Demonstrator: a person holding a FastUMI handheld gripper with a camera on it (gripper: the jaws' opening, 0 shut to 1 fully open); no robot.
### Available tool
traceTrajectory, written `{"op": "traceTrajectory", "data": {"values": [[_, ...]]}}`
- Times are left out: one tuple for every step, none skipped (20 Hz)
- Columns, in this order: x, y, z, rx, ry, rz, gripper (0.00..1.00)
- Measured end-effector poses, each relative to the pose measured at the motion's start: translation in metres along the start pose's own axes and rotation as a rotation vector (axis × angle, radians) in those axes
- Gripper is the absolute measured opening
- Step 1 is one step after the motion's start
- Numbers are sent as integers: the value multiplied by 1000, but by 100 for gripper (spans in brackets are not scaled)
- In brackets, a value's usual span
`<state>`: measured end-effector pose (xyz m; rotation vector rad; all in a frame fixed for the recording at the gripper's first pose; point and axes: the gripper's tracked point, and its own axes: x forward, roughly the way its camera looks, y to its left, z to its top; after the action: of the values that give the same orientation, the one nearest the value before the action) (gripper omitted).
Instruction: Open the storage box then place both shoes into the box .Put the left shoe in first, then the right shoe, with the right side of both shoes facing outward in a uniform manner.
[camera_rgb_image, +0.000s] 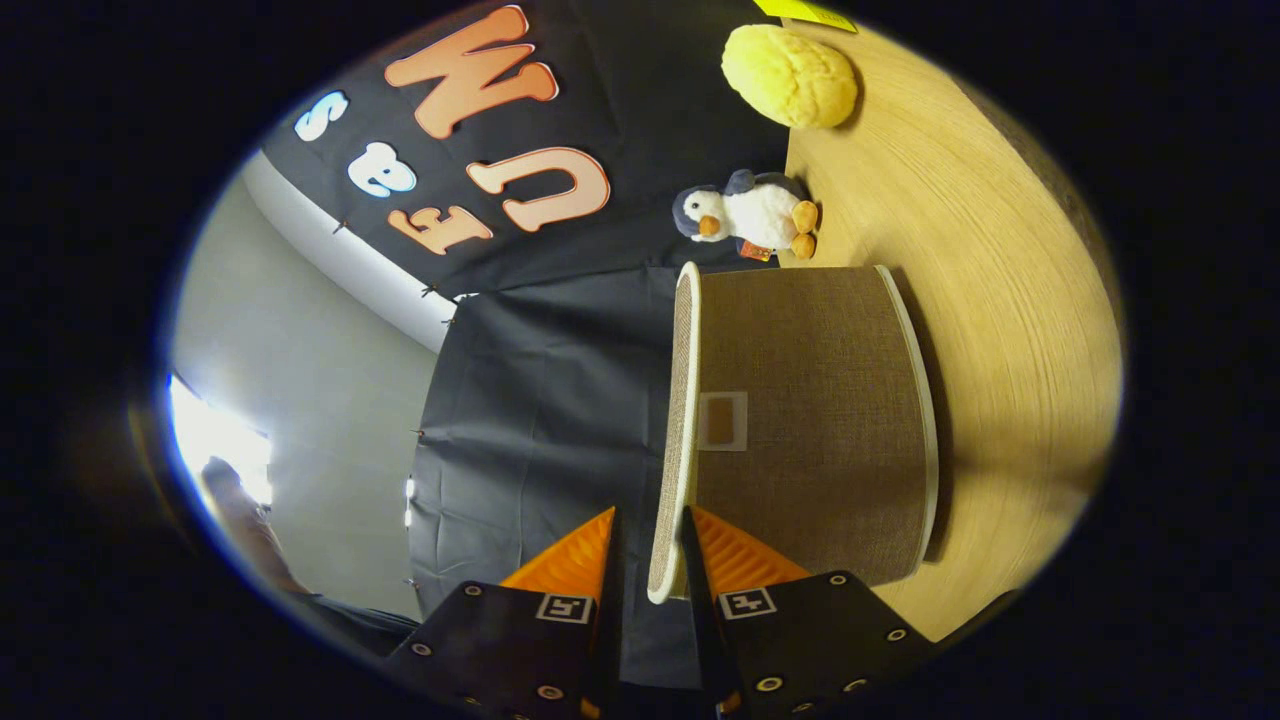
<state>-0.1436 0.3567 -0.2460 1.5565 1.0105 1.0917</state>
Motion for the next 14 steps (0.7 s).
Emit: {"op": "traceTrajectory", "data": {"values": [[1,-11,-2,-13,9,-45,32],[2,-23,2,-15,-9,-83,31],[6,-36,4,-19,-13,-147,26],[5,-48,2,-32,-5,-203,26],[7,-56,2,-21,-1,-237,26],[4,-55,2,-19,-3,-238,25],[11,-57,4,-17,-7,-228,21],[9,-55,3,-10,-13,-211,21],[11,-55,5,4,-22,-198,21],[14,-54,5,20,-22,-179,21],[15,-46,5,30,-26,-133,21],[14,-34,6,45,-31,-81,21],[8,-16,9,58,-46,-19,21],[5,-9,18,63,-85,4,20]]}}
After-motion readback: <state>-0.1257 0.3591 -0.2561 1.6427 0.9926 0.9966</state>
